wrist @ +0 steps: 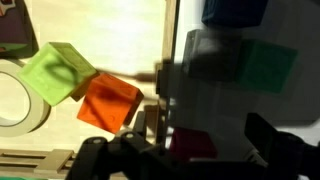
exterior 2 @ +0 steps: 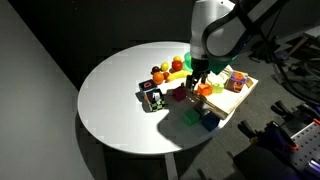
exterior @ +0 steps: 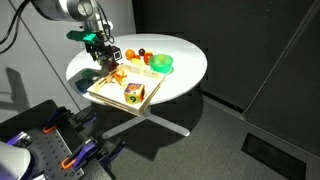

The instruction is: Pick up the pink block and put it in the tray

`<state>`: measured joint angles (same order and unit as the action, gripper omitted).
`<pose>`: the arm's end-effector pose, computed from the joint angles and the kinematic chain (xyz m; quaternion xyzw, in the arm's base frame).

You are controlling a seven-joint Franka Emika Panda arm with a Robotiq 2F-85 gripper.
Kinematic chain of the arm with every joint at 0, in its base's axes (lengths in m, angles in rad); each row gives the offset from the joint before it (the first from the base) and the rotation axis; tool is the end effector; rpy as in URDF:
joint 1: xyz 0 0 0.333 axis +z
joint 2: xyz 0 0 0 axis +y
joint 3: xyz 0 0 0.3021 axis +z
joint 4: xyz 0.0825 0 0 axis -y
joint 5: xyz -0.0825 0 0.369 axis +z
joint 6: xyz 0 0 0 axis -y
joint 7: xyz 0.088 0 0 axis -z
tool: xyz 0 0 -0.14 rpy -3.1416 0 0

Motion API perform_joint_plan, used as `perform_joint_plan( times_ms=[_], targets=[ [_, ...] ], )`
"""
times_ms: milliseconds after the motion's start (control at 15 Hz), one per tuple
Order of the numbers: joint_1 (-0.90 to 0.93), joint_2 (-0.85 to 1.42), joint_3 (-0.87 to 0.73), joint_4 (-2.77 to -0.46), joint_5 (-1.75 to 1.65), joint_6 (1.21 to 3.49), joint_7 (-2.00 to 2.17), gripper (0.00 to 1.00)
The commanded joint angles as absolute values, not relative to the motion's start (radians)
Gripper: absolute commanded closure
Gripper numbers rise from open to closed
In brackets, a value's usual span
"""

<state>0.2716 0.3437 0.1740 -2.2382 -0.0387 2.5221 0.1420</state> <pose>0.4728 0.2296 0.1785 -0.9861 -0.1629 0.0311 0.0099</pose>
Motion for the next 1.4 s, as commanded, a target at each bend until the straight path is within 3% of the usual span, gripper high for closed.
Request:
perform_joint_plan(
  times_ms=[0,1333],
  targets=[
    [0.314,0.410,0.152,-2.163,-0.096,2.546,0.211,0.00],
    [0.416,0.645,0.078,-1.907,-0.130,2.548,0.277,0.00]
  ],
)
